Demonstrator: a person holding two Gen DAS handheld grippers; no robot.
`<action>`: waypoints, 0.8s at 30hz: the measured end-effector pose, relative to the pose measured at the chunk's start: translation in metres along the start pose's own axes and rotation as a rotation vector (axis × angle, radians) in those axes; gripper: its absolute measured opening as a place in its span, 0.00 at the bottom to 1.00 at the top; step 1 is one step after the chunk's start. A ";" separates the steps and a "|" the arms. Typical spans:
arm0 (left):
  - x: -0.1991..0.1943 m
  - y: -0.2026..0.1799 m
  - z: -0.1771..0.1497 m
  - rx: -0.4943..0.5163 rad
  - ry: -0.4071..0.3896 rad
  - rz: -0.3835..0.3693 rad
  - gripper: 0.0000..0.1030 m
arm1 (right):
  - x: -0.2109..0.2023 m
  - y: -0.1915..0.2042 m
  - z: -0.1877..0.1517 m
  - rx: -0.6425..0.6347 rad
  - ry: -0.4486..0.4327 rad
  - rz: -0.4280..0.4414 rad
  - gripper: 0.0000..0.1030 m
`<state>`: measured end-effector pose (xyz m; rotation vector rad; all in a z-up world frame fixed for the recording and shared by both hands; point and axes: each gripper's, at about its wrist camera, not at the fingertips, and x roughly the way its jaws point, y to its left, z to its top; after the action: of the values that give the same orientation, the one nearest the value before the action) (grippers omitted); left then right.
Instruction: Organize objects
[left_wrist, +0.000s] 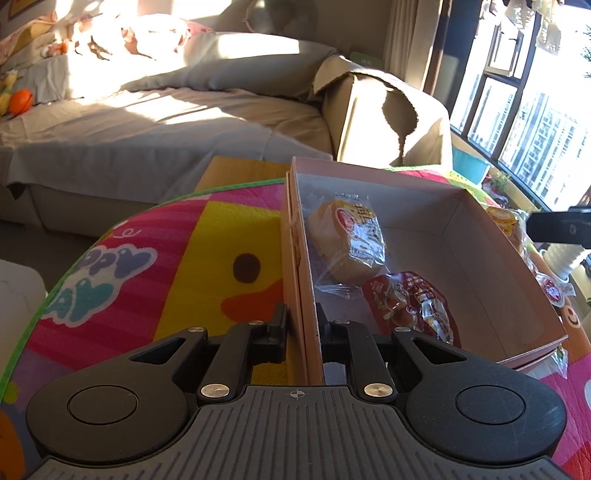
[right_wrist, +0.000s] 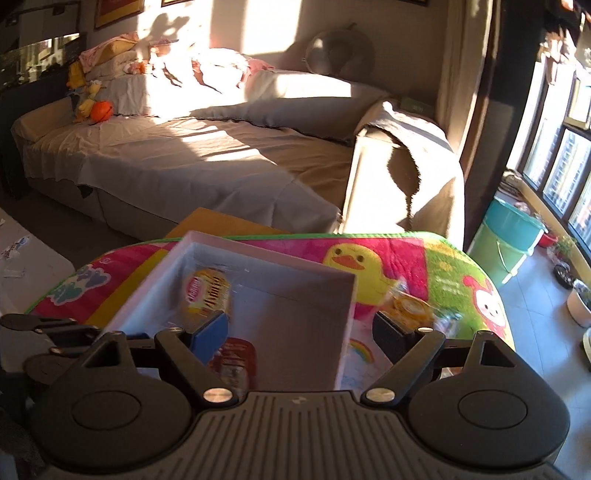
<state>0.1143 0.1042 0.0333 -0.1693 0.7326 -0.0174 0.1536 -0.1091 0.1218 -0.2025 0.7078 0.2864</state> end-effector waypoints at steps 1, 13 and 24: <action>0.000 0.000 0.000 0.000 0.000 0.000 0.15 | 0.003 -0.016 -0.006 0.034 0.017 -0.025 0.84; 0.001 0.000 0.001 0.009 0.002 0.006 0.14 | 0.049 -0.117 -0.030 0.240 0.040 -0.168 0.84; 0.002 -0.003 0.003 0.019 0.011 0.026 0.14 | 0.144 -0.114 0.011 0.304 0.099 -0.121 0.95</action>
<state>0.1180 0.1020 0.0343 -0.1413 0.7453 -0.0005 0.3019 -0.1860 0.0442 0.0308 0.8237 0.0506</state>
